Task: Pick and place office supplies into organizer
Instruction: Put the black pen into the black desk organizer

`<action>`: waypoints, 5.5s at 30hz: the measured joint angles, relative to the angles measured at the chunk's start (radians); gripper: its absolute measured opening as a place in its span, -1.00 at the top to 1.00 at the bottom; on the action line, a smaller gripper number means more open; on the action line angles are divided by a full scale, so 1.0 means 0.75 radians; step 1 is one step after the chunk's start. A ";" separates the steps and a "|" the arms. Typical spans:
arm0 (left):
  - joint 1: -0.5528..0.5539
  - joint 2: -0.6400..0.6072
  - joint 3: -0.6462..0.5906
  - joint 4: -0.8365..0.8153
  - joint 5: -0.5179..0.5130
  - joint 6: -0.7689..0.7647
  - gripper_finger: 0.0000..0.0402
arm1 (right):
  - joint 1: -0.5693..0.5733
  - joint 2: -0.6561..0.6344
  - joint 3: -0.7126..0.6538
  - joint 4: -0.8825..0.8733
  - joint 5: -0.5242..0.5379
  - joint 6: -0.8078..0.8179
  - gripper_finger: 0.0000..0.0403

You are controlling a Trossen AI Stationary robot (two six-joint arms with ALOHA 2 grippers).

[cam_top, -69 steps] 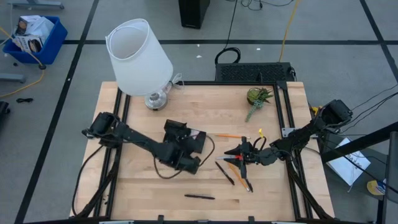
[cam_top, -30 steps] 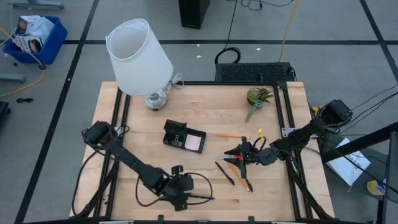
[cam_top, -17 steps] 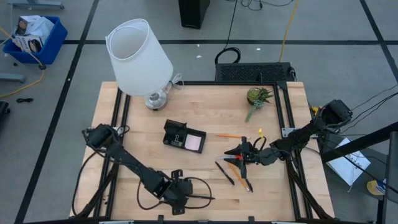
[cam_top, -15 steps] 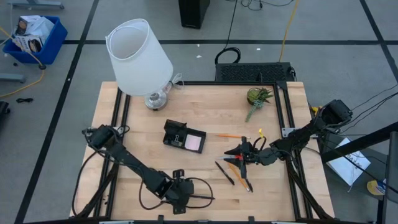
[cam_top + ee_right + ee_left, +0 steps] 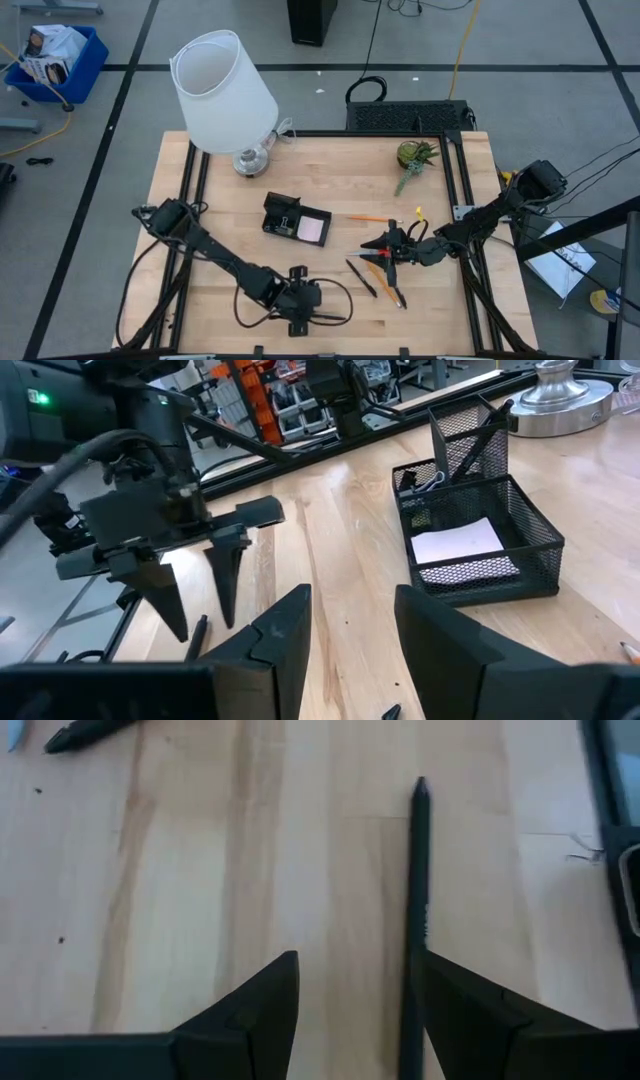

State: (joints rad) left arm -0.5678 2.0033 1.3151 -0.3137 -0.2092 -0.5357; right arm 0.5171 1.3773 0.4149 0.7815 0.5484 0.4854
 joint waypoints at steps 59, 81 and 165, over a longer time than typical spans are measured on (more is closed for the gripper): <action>-0.140 0.011 0.002 -0.063 -0.032 0.111 0.00 | 0.000 0.000 0.000 0.000 0.000 0.000 0.31; -0.112 0.094 0.005 -0.058 -0.041 0.119 0.47 | 0.000 0.000 0.001 0.000 0.000 0.000 0.31; 0.177 -0.143 -0.001 0.037 -0.194 0.329 0.76 | 0.077 0.415 -0.009 0.476 -0.144 -0.091 0.31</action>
State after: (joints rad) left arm -0.4349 1.8957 1.3144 -0.2859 -0.3549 -0.2893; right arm 0.5751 1.6883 0.4084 1.1385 0.4405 0.4169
